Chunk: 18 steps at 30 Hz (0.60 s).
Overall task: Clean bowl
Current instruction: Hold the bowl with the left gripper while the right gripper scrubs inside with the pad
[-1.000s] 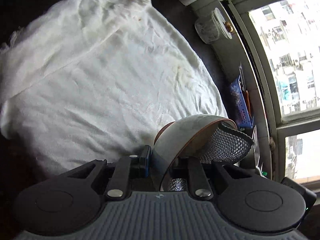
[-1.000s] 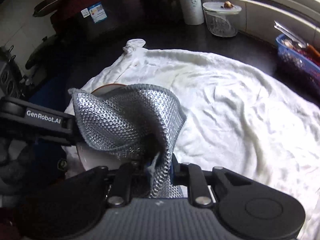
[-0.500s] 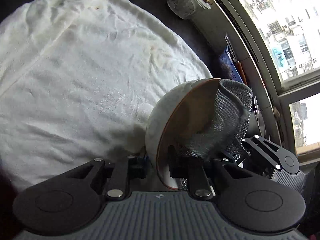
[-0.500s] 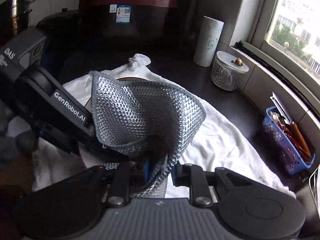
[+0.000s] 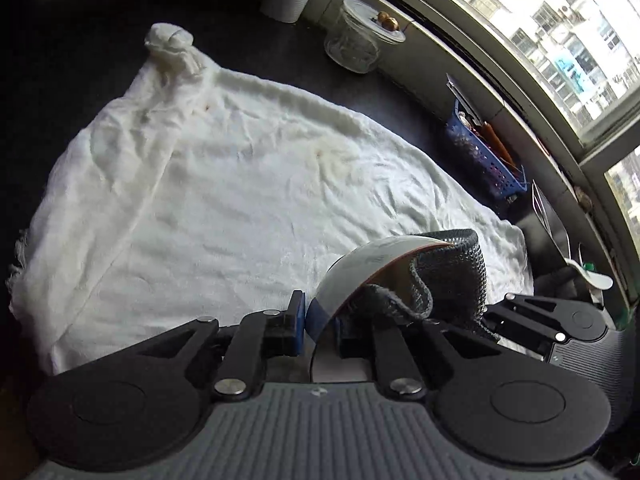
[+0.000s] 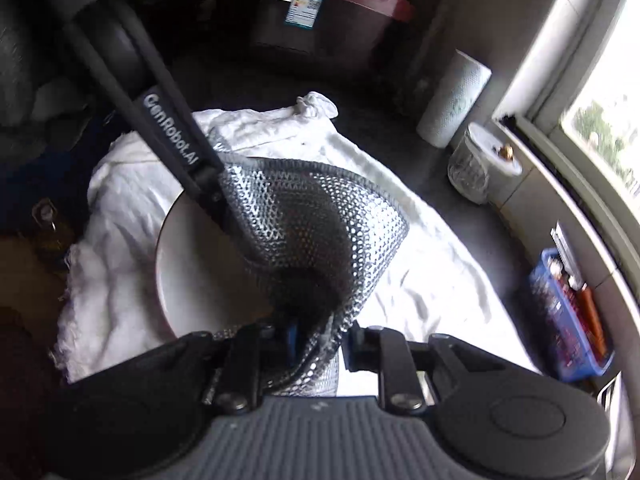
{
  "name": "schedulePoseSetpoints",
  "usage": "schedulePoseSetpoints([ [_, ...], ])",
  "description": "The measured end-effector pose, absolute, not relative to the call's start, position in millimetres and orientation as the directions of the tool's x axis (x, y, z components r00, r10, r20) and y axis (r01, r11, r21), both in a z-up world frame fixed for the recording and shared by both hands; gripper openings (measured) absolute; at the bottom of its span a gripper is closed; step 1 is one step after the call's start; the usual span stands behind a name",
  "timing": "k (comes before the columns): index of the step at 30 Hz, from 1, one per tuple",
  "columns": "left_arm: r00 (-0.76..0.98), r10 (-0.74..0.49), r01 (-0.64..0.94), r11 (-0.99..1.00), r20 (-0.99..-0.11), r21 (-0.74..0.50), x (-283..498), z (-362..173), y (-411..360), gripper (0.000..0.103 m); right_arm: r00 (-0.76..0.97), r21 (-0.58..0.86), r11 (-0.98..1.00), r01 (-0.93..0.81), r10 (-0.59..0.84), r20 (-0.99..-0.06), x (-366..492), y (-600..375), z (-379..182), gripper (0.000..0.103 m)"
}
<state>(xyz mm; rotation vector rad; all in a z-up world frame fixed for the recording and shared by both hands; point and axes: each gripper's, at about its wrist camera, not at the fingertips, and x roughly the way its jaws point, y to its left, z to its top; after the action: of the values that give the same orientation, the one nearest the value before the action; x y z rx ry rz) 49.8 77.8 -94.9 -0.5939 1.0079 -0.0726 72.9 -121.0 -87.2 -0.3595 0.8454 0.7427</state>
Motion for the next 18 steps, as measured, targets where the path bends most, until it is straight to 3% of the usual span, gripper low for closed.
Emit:
schedulePoseSetpoints([
  [3, 0.552, -0.363, -0.292, 0.759, -0.751, -0.582, 40.2, -112.2, 84.9, 0.013, 0.334, 0.223, 0.754, -0.618, 0.508, -0.794, 88.1, -132.2, -99.0, 0.021],
  [8, 0.574, -0.525, -0.398, 0.492, -0.628, -0.774, 40.8, -148.1, 98.4, 0.013, 0.296, 0.359, 0.771, -0.527, 0.562, -0.772, 95.6, -143.0, -105.0, 0.022],
  [13, 0.562, -0.591, -0.356, 0.459, -0.579, -0.814, 60.3, -150.8, 75.7, 0.013, 0.421, 0.230, 0.785, -0.575, 0.525, -0.740, 89.9, -144.8, -84.9, 0.024],
  [18, 0.474, -0.539, -0.249, 0.676, -0.696, -0.693, 77.8, -133.0, 50.5, 0.017, 0.498, 0.047, 0.780, -0.624, 0.443, -0.746, 86.9, -146.0, -85.7, 0.026],
])
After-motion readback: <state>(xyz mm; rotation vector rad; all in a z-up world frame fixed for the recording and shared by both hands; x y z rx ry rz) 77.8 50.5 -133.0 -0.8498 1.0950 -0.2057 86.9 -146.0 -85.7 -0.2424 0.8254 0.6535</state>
